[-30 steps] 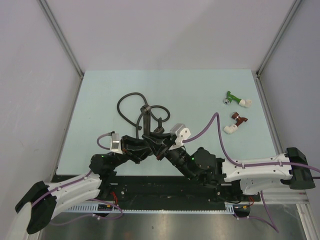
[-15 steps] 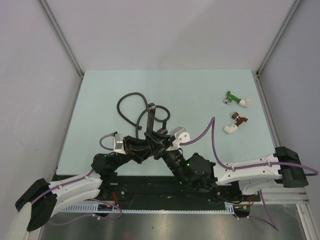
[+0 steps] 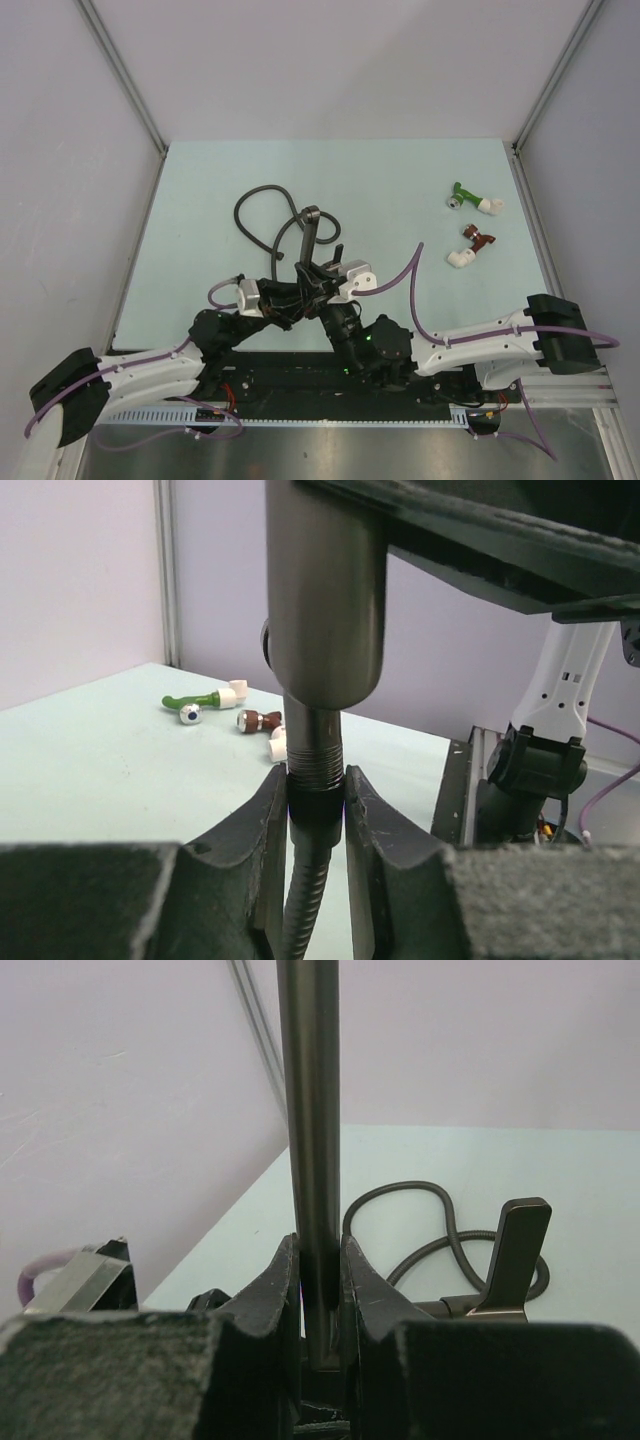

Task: Install the water faucets

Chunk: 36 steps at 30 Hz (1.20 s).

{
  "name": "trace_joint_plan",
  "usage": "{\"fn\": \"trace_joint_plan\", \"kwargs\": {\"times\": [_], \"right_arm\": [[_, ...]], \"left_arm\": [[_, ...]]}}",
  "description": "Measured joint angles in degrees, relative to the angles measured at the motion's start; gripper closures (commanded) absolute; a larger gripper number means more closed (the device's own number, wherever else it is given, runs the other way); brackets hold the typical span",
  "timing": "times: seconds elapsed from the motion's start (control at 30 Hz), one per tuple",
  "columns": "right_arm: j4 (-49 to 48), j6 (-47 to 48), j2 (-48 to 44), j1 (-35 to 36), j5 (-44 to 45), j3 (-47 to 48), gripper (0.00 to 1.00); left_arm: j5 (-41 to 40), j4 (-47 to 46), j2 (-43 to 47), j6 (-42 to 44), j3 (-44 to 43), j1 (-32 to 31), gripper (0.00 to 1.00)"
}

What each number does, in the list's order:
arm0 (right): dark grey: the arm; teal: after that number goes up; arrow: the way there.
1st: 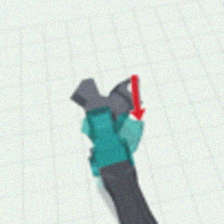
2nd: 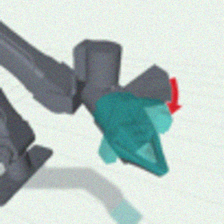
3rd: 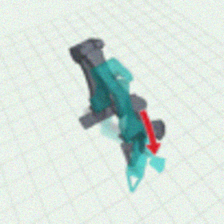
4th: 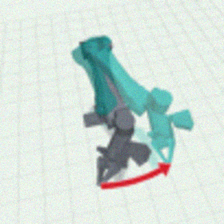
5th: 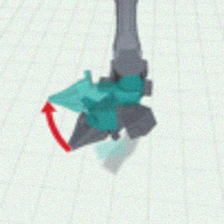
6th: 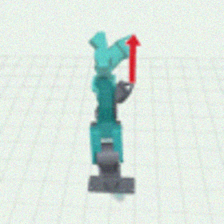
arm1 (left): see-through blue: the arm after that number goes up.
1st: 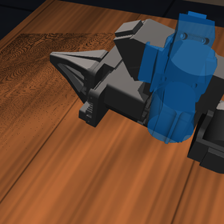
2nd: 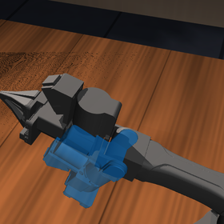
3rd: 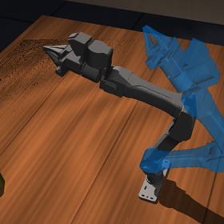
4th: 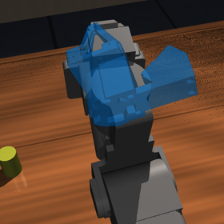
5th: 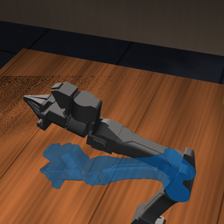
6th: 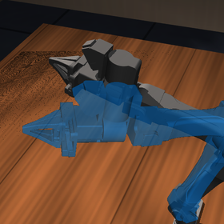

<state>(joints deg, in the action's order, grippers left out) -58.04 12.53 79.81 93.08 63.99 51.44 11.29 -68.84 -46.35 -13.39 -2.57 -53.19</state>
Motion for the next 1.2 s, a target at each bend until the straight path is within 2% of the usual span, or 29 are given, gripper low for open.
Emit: {"fn": "trace_joint_plan", "kwargs": {"times": [0.07, 0.37, 0.5, 0.7, 0.77, 0.83, 0.87, 0.9, 0.93, 1.2], "right_arm": [[0.0, 0.0, 0.1, 0.0, 0.9, 0.3, 1.00], [-0.1, -0.2, 0.3, 0.2, 2.2, 0.6, 0.78], [0.5, -1.4, 0.3, 0.5, 1.7, 0.6, 0.69], [4.2, -4.2, 0.0, 1.8, -0.9, 0.6, 0.68], [5.9, -4.9, -0.7, 1.8, -1.4, 0.6, 0.68], [7.3, -5.5, -1.7, 1.8, -1.7, 0.6, 0.74], [7.8, -5.8, -2.1, 1.8, -1.8, 0.6, 0.81], [8.5, -6.2, -2.5, 1.8, -2.0, 0.6, 0.96], [9.4, -6.4, -3.0, 1.6, -1.9, 0.6, 1.00], [16.4, -8.1, -6.2, -0.4, -1.6, 0.6, 1.00]], "left_arm": [[-1.3, 0.0, 0.0, 2.2, 0.0, -1.2, 0.92], [-5.1, 0.0, -0.3, 7.2, 0.0, -3.9, 0.95], [-5.7, 0.0, -0.5, 7.6, 0.0, -4.0, 1.00], [-7.0, -0.5, -0.5, 7.8, 0.0, -4.0, 1.00], [-7.2, -0.5, -0.5, 7.8, 0.0, -4.0, 1.00], [-7.7, -0.7, -0.5, 7.7, 0.0, -4.0, 1.00], [-8.0, -0.7, -0.6, 7.6, 0.0, -4.0, 1.00], [-8.2, -0.9, -0.7, 7.4, 0.0, -4.0, 0.99], [-8.2, -1.2, -0.9, 7.4, 0.0, -4.0, 1.00], [-8.2, -2.8, -3.6, 7.3, 0.0, -4.0, 1.00]]}}
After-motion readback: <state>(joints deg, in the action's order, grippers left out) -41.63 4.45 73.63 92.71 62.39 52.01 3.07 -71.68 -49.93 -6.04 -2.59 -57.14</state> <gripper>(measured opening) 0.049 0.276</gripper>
